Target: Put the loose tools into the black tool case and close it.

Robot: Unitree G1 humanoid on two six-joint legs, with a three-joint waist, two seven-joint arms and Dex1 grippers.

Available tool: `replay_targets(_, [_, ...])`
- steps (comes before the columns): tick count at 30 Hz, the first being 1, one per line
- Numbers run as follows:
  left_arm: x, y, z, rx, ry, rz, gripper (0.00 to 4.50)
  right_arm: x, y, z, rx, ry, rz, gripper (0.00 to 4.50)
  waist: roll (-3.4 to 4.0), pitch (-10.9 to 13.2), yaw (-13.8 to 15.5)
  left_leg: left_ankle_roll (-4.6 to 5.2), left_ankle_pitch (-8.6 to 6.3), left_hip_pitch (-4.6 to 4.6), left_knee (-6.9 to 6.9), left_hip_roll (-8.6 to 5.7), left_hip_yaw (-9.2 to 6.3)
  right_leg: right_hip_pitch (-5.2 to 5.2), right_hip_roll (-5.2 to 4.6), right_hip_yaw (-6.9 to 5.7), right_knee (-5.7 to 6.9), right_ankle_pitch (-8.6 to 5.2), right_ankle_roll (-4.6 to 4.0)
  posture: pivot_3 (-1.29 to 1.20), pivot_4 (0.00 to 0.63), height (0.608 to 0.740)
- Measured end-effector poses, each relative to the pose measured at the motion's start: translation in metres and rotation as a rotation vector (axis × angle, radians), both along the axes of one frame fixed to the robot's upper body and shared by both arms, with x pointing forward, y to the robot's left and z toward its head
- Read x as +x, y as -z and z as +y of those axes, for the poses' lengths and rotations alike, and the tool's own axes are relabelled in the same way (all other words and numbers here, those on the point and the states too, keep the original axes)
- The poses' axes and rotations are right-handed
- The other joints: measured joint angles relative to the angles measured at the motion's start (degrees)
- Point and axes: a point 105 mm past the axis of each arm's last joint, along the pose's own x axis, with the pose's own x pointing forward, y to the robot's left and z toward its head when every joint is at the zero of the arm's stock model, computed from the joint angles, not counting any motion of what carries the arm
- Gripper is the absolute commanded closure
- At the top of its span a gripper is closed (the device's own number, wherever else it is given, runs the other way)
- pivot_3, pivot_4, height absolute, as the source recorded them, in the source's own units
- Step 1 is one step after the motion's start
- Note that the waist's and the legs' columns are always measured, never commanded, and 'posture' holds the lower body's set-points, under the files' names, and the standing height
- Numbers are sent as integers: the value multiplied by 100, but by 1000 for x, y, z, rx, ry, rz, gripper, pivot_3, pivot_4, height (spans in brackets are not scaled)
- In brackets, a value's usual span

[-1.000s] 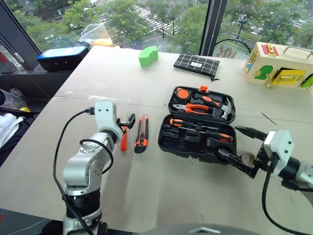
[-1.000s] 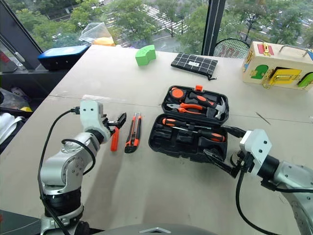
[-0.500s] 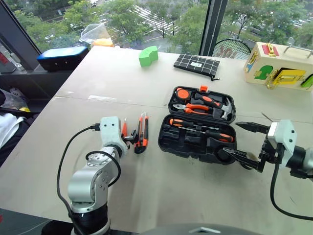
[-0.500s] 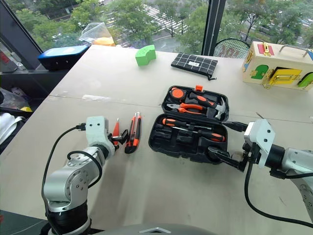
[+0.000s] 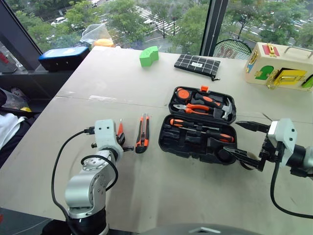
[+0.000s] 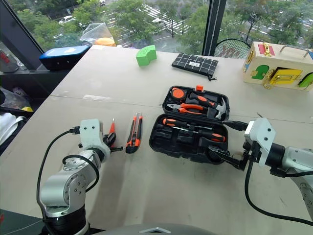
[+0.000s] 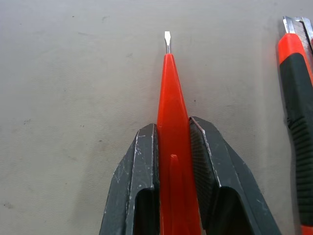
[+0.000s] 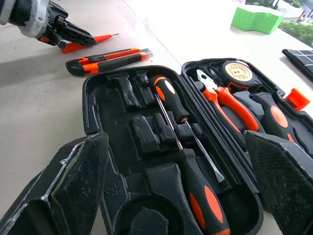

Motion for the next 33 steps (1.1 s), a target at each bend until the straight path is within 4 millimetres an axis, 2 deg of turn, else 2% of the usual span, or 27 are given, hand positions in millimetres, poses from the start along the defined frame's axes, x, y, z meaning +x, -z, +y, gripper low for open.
replay_targets(3, [6, -5, 3, -17, 14, -55, 4184, 1, 0, 0, 5, 9, -6, 0, -2, 2, 12, 0, 0, 0, 0, 0, -5, -1, 1, -4, 1, 0, -1, 0, 150, 740])
replay_targets(5, [15, -20, 2, -42, 71, -141, 4184, 2, 0, 0, 14, 23, -11, 0, -5, 4, 25, 0, 0, -3, 0, 1, -6, -1, 1, -8, 0, 0, -1, 0, 150, 740])
replay_targets(8, [33, -64, -30, -110, 360, -322, 4184, 3, 2, 0, 32, 44, -12, 0, -7, 6, 99, -1, 0, -8, 3, -2, -6, -1, -1, -11, -2, 0, -2, 0, 150, 740])
replay_targets(9, [35, -82, -48, -130, 525, -383, 4184, 2, 3, 0, 34, 55, -13, 0, -4, 6, 103, -1, 0, -9, 2, -6, -4, -1, -7, -11, -5, 0, -2, 0, 150, 740])
replay_targets(10, [35, -90, -59, -135, 625, -406, 4184, 2, 3, 0, 37, 59, -12, 0, -3, 5, 98, -1, 0, -8, 1, -7, 0, -1, -9, -7, -8, 0, -1, 0, 150, 740])
replay_targets(11, [34, -94, -82, -113, 861, -390, 4184, 0, 4, 1, 41, 71, -14, 0, -3, 5, 96, -1, 0, -7, 1, -8, 1, -1, -9, -7, -8, 0, -1, 0, 150, 740])
replay_targets(14, [34, -87, -110, -14, 1224, -336, 4184, -2, 5, 1, 43, 98, -21, 0, 13, 14, 85, 0, 0, -5, -2, -9, 1, -2, -6, -8, -8, -1, -1, 0, 150, 740])
replay_targets(16, [36, -74, -119, 100, 1482, -266, 4184, -6, 5, 3, 40, 110, -32, 0, 21, 17, 57, 1, 0, -2, -4, -8, 5, -2, -1, -3, -9, -1, -2, 0, 150, 740])
replay_targets(19, [41, -62, -123, 159, 1646, -212, 4184, -10, 6, 1, 41, 139, -32, 0, 17, 18, 42, 2, 0, -10, -3, -5, -1, -3, 4, -9, -13, -2, 1, 0, 150, 740])
replay_targets(23, [46, -50, -120, 226, 1753, -159, 4184, -15, 6, 2, 41, 159, -36, 0, 16, 18, 48, 2, 0, -12, -3, -4, -3, -3, 7, -8, -15, -4, 3, 0, 150, 740])
replay_targets(25, [52, -36, -130, 317, 1863, -96, 4184, -23, 10, 0, 42, 194, -22, 0, 13, 21, 88, 3, 0, -18, 3, -5, -9, -2, 9, -13, -11, -6, 8, 0, 150, 740])
replay_targets(33, [68, -34, -138, 430, 1898, -65, 4184, -45, 14, -2, 11, 177, 27, 0, 9, 17, 70, 4, 0, -8, 14, -4, -5, -1, 11, -4, 11, -7, 11, 0, 150, 740])
